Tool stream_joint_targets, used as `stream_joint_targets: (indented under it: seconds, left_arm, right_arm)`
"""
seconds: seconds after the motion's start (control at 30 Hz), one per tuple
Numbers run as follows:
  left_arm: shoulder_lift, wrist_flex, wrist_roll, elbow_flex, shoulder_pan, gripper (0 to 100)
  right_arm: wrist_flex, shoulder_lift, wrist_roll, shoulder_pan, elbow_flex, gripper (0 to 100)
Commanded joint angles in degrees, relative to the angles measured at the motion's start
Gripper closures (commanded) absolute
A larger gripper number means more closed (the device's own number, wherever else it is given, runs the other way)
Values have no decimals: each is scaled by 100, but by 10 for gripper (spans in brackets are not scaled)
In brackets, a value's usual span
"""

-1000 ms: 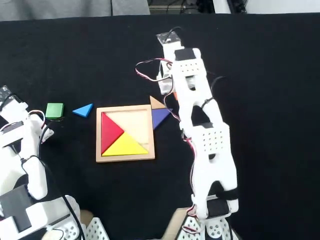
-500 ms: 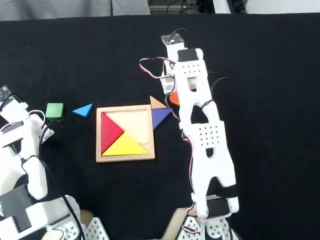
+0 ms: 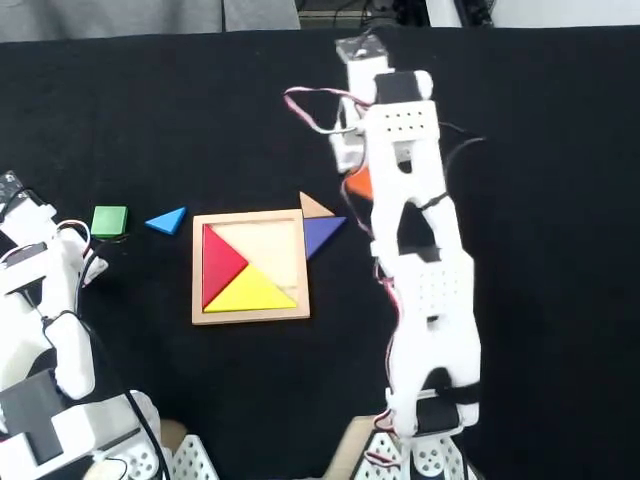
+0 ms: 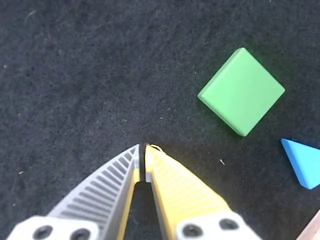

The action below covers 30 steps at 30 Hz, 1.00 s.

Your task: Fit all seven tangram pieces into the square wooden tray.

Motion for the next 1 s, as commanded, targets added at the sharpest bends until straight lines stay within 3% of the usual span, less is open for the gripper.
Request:
stream_joint_targets:
  seconds: [0.0, 0.4, 0.77, 0.97]
  left_arm:
    - [-158, -97, 9, -110, 92, 967]
    - [-158, -97, 9, -92, 84, 967]
    - [-158, -97, 9, -101, 84, 967]
    - [-158, -97, 9, -119, 84, 967]
  right_arm:
    - [167, -1859, -70, -527, 1499, 987]
    - [-141, -4286, -1310, -1618, 3916, 986]
    - [-2330, -2985, -3235, -1899, 5675, 987]
    - [-2453, -2765, -3420, -2075, 5648, 987]
